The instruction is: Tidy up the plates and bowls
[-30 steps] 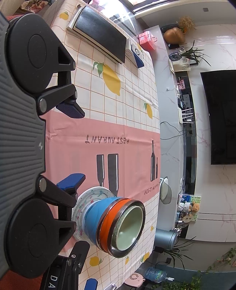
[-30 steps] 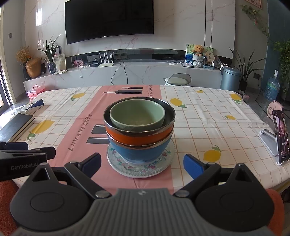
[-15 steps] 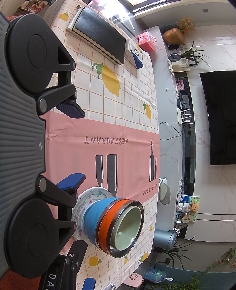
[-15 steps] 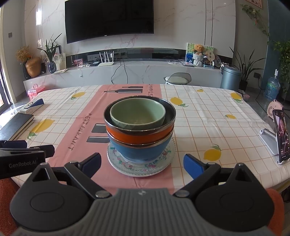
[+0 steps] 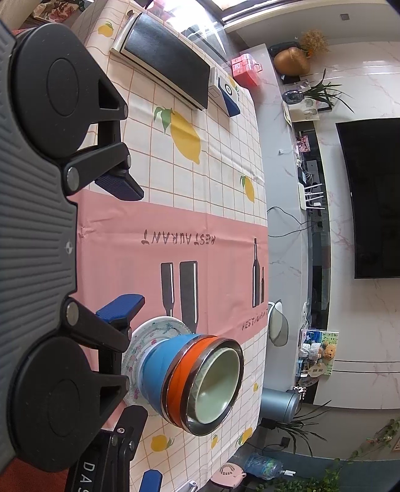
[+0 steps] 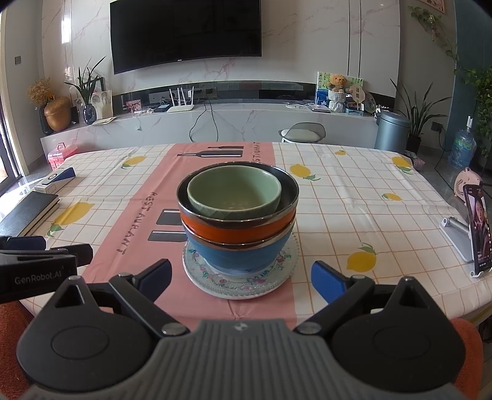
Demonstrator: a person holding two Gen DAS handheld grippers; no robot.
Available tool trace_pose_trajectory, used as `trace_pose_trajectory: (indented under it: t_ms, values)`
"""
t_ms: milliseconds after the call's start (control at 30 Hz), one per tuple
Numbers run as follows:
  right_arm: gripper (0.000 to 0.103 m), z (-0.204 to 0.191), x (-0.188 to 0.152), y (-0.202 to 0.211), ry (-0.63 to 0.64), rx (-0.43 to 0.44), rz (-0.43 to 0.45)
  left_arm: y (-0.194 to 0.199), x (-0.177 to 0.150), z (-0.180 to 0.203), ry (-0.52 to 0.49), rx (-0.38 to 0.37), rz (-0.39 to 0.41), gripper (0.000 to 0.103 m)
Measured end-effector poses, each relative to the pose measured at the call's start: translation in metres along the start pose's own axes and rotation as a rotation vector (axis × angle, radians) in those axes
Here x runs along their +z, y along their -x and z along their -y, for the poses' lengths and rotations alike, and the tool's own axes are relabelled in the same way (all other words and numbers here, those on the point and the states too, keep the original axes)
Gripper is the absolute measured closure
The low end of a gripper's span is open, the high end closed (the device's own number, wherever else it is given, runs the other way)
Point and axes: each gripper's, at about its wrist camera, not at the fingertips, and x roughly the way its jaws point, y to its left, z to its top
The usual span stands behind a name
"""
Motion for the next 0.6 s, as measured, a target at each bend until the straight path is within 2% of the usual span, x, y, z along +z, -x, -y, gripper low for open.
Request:
trace_pose_trajectory:
  t_ms: [600]
  values:
    - [0.008, 0.0021, -0.0006, -0.0031, -0.009, 0.005, -0.015, 0.002, 0.0008, 0.0034, -0.012, -0.005, 0.009, 0.021]
